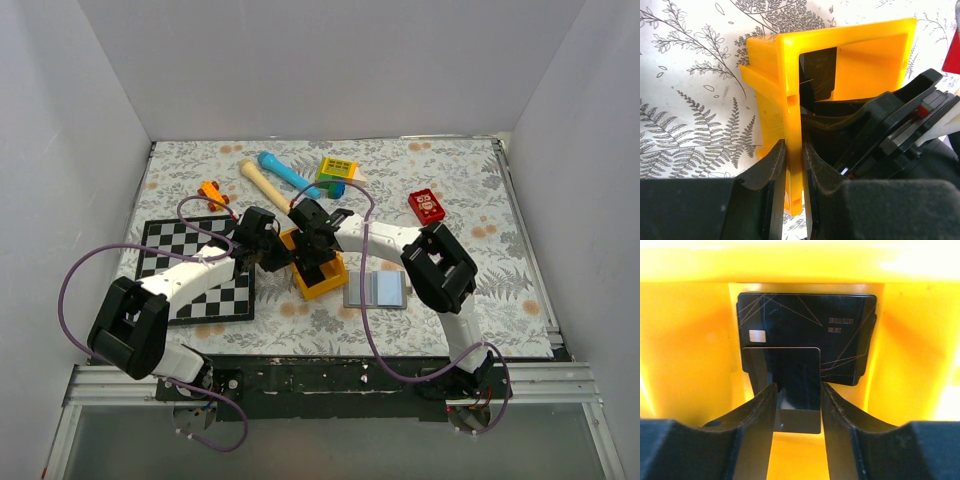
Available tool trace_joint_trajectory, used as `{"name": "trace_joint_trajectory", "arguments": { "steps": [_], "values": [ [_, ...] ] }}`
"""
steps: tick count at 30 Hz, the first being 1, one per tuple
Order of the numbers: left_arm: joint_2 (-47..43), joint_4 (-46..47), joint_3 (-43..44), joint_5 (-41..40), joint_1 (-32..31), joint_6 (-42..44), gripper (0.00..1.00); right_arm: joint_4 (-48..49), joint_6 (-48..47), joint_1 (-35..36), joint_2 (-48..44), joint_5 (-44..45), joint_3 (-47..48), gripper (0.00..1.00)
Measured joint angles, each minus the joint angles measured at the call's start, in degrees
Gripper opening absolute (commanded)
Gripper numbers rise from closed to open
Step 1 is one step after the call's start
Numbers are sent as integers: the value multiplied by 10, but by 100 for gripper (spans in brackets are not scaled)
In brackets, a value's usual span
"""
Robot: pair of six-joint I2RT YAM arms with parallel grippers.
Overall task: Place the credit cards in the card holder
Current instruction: Pick up the credit card from the storage box.
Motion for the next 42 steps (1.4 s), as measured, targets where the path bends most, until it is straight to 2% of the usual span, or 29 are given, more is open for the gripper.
{"name": "trace_joint_trajectory", "arguments": {
  "steps": [7, 13, 24, 30, 42],
  "values": [
    [2, -4, 2, -1, 0, 5, 0, 5, 1, -10, -3, -5, -7, 30],
    [3, -6, 4, -2, 1, 7, 0, 24, 4, -12, -16, -12, -28, 26],
    [3, -7, 5, 0, 0, 13, 0, 61, 14, -13, -46, -42, -72, 25],
    [3, -8, 5, 0, 0, 16, 0, 69, 18, -16, -56, -69, -80, 33],
    [3, -8, 6, 0, 0, 16, 0, 104, 33, -21, -71, -129, -90, 34]
  ]
}}
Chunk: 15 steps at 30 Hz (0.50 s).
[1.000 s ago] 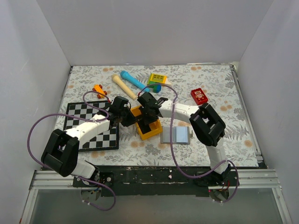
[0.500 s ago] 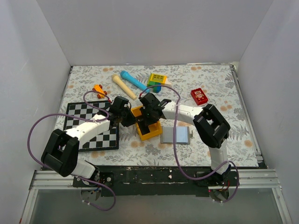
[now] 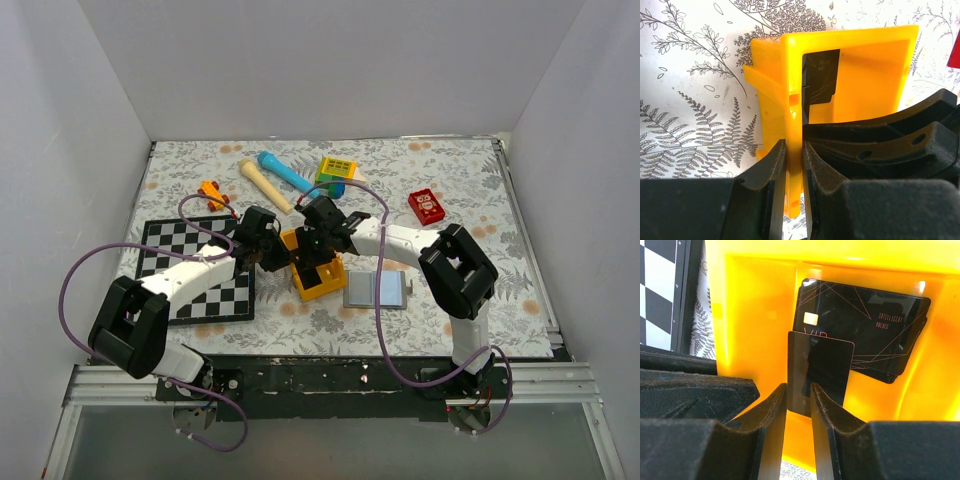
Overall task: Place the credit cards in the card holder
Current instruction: Pick up the credit card from the storage box.
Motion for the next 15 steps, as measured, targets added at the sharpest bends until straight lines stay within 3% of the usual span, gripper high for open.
{"name": "trace_joint_trajectory", "arguments": {
  "steps": [3, 11, 15],
  "values": [
    [1, 0, 1, 0, 0, 0, 0, 0, 2, -1, 0, -2, 0, 37],
    [2, 0, 2, 0, 0, 0, 0, -74, 2, -1, 2, 62, 39, 61],
    [4, 0, 3, 0, 0, 0, 0, -98, 1, -1, 7, 83, 68, 65]
  ]
}}
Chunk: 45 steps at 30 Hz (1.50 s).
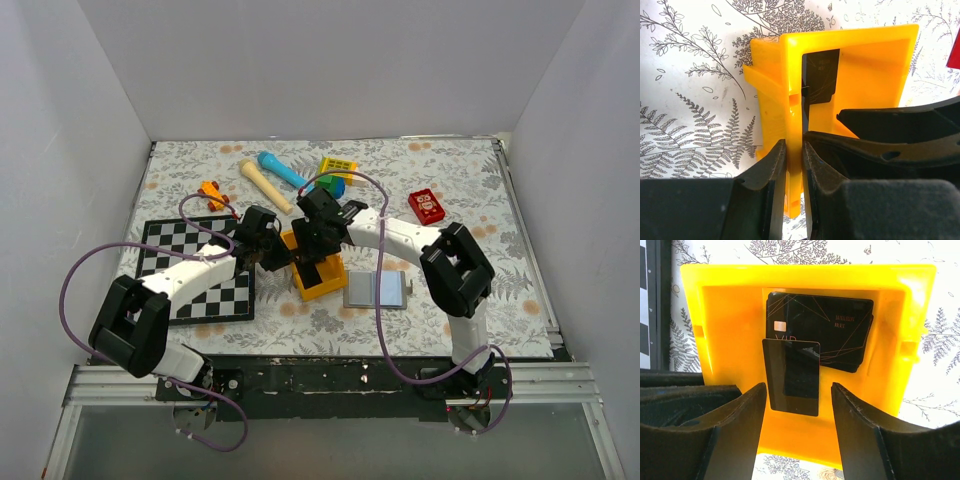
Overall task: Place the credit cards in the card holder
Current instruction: Pick up the credit card from the storage box.
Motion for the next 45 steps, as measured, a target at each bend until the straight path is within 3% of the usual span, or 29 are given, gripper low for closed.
{"name": "trace_joint_trajectory", "arguments": {
  "steps": [19, 39, 45],
  "values": [
    [9, 3, 6, 11, 0, -2, 0, -55, 27, 5, 65, 17, 61, 70],
    [17, 2, 14, 13, 0, 0, 0, -16, 38, 4, 56, 26, 36, 71],
    [19, 1, 15, 14, 1, 0, 0, -16, 38, 4, 57, 31, 36, 64]
  ]
}}
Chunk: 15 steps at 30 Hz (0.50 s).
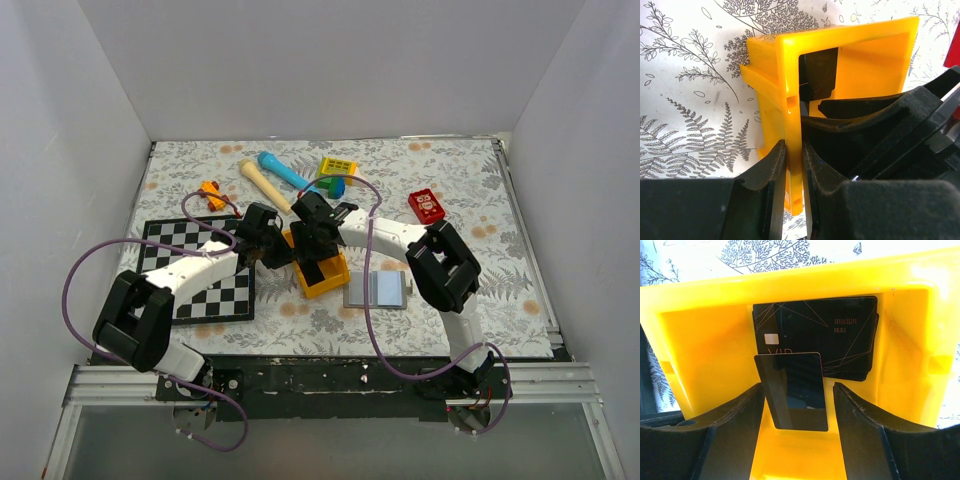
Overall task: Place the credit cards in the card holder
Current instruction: Pick up the credit card from the storage box.
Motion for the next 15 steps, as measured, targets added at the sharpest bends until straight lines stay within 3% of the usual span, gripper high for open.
{"name": "trace_joint_trajectory", "arguments": {
  "steps": [4, 15],
  "values": [
    [3, 0, 3, 1, 0, 0, 0, 4, 0, 0, 5, 7, 0, 53],
    [6, 5, 4, 2, 0, 0, 0, 12, -5, 3, 14, 19, -7, 53]
  ]
}}
